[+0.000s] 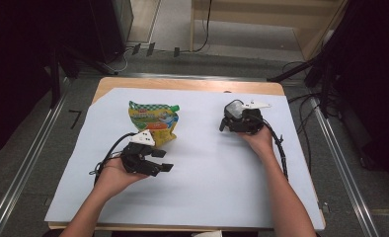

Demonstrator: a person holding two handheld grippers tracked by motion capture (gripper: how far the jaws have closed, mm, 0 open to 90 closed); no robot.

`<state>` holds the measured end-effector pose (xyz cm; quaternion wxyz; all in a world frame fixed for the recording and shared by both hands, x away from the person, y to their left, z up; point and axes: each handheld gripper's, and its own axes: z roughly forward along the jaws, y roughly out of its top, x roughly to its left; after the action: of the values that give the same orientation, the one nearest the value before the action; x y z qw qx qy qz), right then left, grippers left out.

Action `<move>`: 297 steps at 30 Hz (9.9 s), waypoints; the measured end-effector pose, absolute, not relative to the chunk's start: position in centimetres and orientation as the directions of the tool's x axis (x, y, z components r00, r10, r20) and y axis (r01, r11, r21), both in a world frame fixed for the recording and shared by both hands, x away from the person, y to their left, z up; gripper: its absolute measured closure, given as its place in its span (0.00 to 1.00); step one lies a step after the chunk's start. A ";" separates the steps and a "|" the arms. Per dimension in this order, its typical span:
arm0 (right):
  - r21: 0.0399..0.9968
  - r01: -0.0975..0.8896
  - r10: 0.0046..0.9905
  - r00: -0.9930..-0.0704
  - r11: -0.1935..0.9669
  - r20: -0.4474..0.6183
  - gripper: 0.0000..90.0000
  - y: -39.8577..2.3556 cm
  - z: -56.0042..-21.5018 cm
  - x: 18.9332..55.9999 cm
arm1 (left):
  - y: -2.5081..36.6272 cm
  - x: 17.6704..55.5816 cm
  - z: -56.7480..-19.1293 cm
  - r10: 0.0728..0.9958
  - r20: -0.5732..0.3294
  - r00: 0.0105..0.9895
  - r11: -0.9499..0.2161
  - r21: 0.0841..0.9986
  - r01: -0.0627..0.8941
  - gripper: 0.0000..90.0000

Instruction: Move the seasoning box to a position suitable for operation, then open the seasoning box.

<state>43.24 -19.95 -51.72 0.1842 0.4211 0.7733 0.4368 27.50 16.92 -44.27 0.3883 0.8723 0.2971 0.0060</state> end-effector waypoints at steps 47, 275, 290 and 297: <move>0.843 0.460 0.757 -0.646 0.278 0.103 0.17 -19.5 -48.1 32.4 | 15.3 29.3 -44.3 0.477 -0.244 0.844 -0.529 0.687 0.498 0.46; 0.716 0.601 0.700 -0.678 0.355 0.223 1.00 -18.6 -48.1 26.2 | 12.6 30.0 -44.6 0.355 -0.238 0.904 -0.519 0.754 0.403 0.37; 0.702 0.638 0.730 -0.637 0.318 0.249 1.00 -20.0 -48.4 28.3 | 10.1 31.8 -44.4 0.342 -0.249 0.906 -0.521 0.752 0.404 0.26; 0.687 0.658 0.750 -0.613 0.308 0.250 1.00 -20.7 -48.2 30.1 | 8.8 32.7 -44.8 0.353 -0.258 0.900 -0.517 0.748 0.417 0.23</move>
<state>30.05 -20.65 -48.24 0.0582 0.4362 0.8066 0.3947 32.70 8.83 -44.80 0.4391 0.8700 0.2211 -0.0366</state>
